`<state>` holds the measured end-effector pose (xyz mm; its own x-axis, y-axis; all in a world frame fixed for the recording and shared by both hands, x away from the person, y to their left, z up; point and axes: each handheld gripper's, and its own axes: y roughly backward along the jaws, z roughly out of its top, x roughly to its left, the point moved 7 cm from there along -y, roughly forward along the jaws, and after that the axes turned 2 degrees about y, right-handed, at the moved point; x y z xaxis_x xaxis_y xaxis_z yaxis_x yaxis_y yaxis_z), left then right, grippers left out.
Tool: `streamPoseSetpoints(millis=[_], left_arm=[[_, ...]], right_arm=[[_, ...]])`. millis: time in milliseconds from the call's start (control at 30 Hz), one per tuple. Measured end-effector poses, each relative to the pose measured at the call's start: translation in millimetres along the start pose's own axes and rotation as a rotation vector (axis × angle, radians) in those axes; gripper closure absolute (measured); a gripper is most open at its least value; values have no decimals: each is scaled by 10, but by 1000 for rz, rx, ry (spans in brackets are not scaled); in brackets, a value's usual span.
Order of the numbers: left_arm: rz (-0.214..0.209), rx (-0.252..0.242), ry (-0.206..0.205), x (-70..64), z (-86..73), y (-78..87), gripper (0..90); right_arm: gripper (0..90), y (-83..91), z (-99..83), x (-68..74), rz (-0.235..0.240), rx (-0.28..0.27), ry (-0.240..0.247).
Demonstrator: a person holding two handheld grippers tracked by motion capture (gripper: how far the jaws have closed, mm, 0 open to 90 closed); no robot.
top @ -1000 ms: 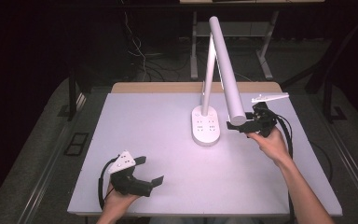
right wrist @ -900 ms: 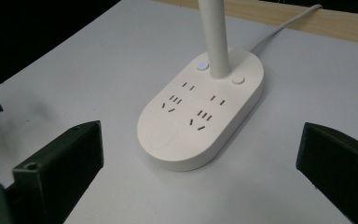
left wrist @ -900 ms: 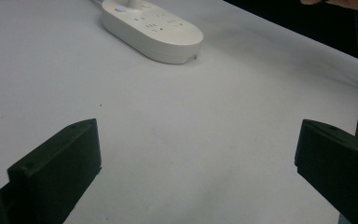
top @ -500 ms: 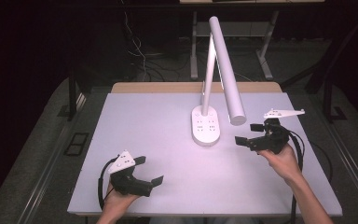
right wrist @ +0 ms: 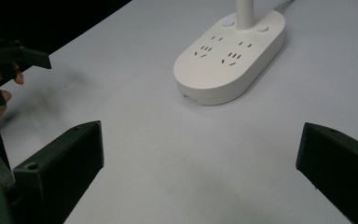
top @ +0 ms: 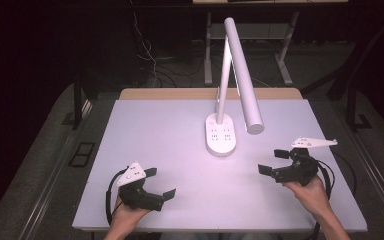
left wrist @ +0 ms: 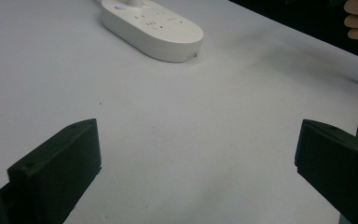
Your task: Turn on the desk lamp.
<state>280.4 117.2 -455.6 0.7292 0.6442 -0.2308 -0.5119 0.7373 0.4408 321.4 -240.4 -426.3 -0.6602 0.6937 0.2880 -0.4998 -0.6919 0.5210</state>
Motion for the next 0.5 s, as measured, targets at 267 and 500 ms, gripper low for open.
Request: streamPoseSetpoints(millis=[267, 500], left_arm=[[-2, -3, 1, -4, 2, 4, 0], [-3, 2, 0, 0, 0, 4, 0]], right_arm=[[5, 44, -217, 77, -25, -13, 10], [5, 73, -361, 84, -51, -17, 5]])
